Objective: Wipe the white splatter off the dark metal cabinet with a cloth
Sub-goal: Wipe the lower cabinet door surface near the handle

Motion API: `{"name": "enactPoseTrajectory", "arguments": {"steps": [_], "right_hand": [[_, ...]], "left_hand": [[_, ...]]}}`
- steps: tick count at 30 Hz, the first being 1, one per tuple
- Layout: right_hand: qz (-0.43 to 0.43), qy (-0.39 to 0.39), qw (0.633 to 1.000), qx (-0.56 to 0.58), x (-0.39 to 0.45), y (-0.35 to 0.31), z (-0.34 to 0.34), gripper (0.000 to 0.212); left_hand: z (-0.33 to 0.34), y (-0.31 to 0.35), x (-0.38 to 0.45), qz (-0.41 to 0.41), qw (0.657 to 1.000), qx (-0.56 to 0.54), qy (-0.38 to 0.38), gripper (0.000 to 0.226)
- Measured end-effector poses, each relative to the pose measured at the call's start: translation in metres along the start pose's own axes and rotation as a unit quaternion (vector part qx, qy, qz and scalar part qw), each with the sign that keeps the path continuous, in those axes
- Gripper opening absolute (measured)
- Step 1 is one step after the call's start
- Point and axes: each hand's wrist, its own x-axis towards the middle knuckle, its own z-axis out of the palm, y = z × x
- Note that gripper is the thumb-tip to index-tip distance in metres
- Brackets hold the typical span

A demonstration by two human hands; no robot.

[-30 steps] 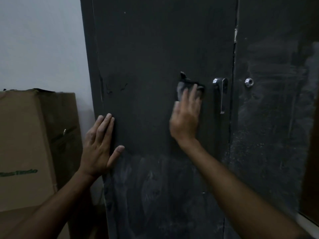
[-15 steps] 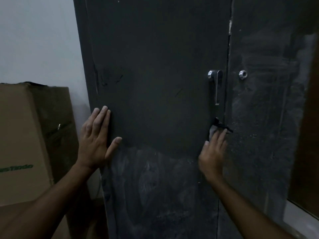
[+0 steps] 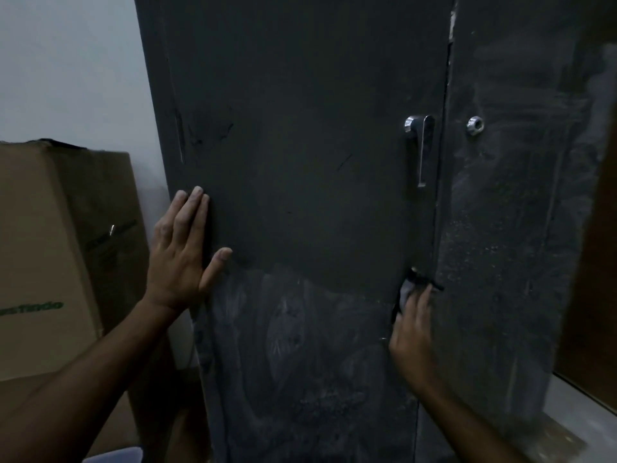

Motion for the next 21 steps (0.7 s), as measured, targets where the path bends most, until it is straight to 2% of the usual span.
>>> {"name": "enactPoseTrajectory", "arguments": {"steps": [1,3,8,10,12,14,16,17,19,20,21], "right_hand": [[0.006,-0.005,1.000,-0.002,-0.007,0.001,0.003,0.066],[0.004,0.042,0.999,-0.023,0.012,-0.013,-0.004,0.061],[-0.053,0.139,0.989,-0.023,0.068,-0.098,-0.012,0.059],[-0.190,0.122,0.971,-0.076,0.038,-0.112,0.013,0.061],[-0.343,0.041,0.928,-0.138,-0.008,-0.089,0.035,0.066],[-0.405,-0.011,0.899,-0.164,-0.021,-0.040,0.035,0.063],[-0.368,0.014,0.917,-0.153,0.001,-0.013,0.014,0.069],[-0.303,0.037,0.943,-0.132,0.019,-0.017,0.004,0.073],[-0.126,0.099,0.985,-0.059,0.051,-0.060,-0.009,0.067],[-0.069,0.117,0.990,-0.024,0.059,-0.091,-0.008,0.062],[-0.062,0.121,0.991,-0.006,0.059,-0.117,-0.002,0.060]], "left_hand": [[0.000,0.000,0.000,0.000,1.000,0.001,0.001,0.081],[-0.001,0.000,0.000,0.002,1.000,0.000,0.001,0.081],[0.000,0.001,0.000,0.000,1.000,-0.005,0.002,0.080],[-0.001,0.000,0.000,0.002,1.000,-0.005,0.002,0.080],[-0.001,0.000,0.000,0.002,1.000,-0.008,0.000,0.080],[0.000,0.001,0.000,-0.001,1.000,-0.009,0.001,0.080],[0.000,0.001,-0.001,-0.003,1.000,-0.012,0.004,0.080],[0.000,0.001,-0.001,-0.005,1.000,-0.014,0.004,0.080],[-0.001,0.001,-0.001,-0.006,1.000,-0.015,0.001,0.079],[-0.002,0.001,-0.001,-0.005,1.000,-0.013,0.000,0.079],[-0.002,0.000,-0.001,-0.003,1.000,-0.009,-0.002,0.079]]}}
